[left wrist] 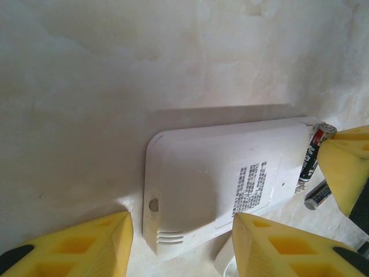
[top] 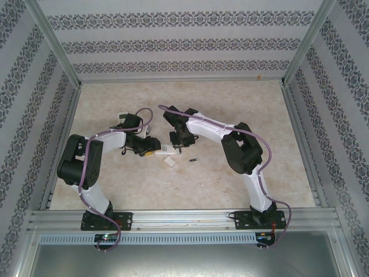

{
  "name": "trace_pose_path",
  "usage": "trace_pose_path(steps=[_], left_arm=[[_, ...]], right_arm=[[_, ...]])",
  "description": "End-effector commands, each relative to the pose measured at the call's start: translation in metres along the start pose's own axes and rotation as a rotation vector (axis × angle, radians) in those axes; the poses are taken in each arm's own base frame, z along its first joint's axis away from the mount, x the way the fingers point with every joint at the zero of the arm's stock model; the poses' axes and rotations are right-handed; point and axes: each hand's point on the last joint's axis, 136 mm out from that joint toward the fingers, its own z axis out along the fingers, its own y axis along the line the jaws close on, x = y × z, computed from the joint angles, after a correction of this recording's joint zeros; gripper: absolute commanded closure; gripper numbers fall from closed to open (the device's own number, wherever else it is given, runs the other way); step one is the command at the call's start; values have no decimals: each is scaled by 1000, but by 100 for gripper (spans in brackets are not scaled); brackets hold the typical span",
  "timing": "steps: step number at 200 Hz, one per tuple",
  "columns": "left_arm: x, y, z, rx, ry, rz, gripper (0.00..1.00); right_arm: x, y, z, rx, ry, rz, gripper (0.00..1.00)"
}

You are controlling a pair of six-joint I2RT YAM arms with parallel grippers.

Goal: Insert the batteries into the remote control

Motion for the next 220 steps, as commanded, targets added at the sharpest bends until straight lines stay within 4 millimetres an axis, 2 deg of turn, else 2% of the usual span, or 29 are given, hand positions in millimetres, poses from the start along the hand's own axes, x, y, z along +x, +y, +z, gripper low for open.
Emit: trace_pose_path(steps=[1,46,78,111,140,161,181,220], left_arm=[[-3,-5,4,7,0,17,50],[-3,-5,3,8,-1,16,50],[-3,-5,4,6,2,12,50],[-2,-5,3,5,1,14,50],[-3,-5,4,8,1,9,50],[-3,-5,5,10,1,7,50],[-2,-4,6,12,4,2,50],[-2,-5,5,13,-1,4,50]], right_arm=[[5,-16,2,62,19,1,82],[10,-14,5,47,31,32,83],[17,-16,10,56,52,50,89],[37,-27,14,89,89,69,91],[64,-29,25,98,153,87,91],[73,-30,32,91,179,115,90],[66,-27,25,79,161,117,90],[26,-18,-21,51,39,78,84]])
